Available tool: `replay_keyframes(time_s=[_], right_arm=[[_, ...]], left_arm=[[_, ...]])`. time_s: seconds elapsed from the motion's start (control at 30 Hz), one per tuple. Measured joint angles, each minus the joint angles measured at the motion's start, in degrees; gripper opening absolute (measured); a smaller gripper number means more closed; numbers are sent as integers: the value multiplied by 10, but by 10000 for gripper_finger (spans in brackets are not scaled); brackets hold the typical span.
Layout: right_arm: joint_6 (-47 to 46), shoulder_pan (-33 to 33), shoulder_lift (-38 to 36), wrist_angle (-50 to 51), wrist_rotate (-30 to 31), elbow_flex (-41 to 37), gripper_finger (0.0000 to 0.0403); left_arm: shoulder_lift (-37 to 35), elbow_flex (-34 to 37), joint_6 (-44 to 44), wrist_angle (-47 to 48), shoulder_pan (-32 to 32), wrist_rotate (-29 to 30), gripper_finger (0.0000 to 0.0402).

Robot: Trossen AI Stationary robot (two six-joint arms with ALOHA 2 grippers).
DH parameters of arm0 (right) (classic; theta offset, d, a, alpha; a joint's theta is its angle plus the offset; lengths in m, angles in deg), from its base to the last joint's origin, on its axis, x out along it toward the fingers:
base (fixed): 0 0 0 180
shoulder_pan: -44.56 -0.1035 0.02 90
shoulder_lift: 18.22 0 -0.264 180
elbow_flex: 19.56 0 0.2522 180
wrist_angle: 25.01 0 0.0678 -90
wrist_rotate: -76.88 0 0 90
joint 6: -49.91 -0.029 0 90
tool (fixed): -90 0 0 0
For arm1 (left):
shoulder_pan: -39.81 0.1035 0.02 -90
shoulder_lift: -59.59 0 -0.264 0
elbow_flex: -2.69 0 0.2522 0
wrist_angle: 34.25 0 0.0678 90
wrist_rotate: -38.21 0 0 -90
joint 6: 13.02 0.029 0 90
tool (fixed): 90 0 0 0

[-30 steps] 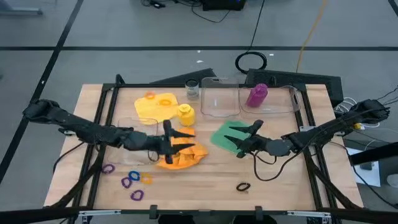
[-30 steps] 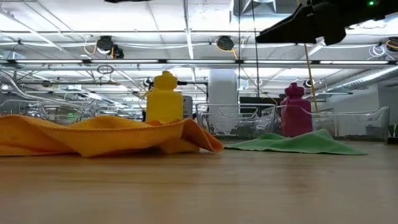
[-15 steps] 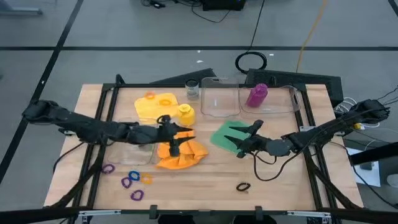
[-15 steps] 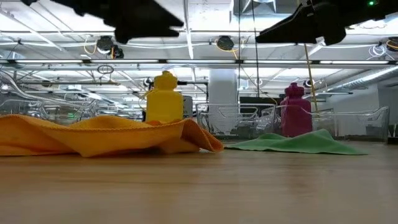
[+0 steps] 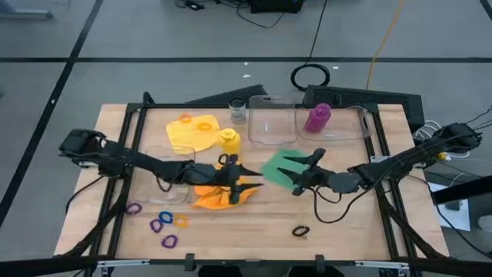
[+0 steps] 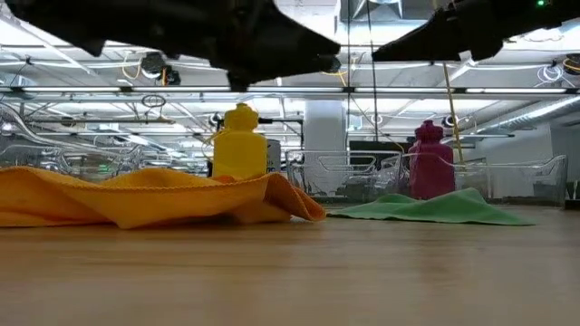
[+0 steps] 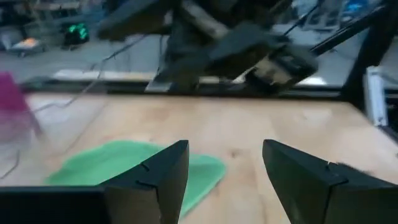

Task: Pick & Place Sports Items
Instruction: Put the black spring keychain into the bottom transparent bin

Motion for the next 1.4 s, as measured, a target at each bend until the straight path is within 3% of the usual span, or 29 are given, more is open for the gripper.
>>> replay_keyframes(time_s=[0.1,0.17,0.3,0.43,0.5,0.63,0.93,1.4], right_arm=[[-3,0,0,17,-38,0,192],[-9,0,0,33,-98,0,192],[-47,18,0,52,-264,0,192],[-161,48,0,86,-442,0,192],[-206,52,1,116,-498,0,192],[-250,20,12,162,-473,0,192],[-313,-97,79,136,-414,0,192],[-405,-110,219,52,-509,0,188]], left_arm=[[-4,0,15,-1,0,-3,175],[-16,0,22,17,0,-3,175],[-48,0,24,75,-4,-10,175],[-74,0,24,130,-13,-22,175],[-85,0,26,138,-18,-22,175],[-92,0,31,152,-21,-22,175],[-94,0,36,149,-21,-22,175],[-94,0,33,148,-11,-18,175]])
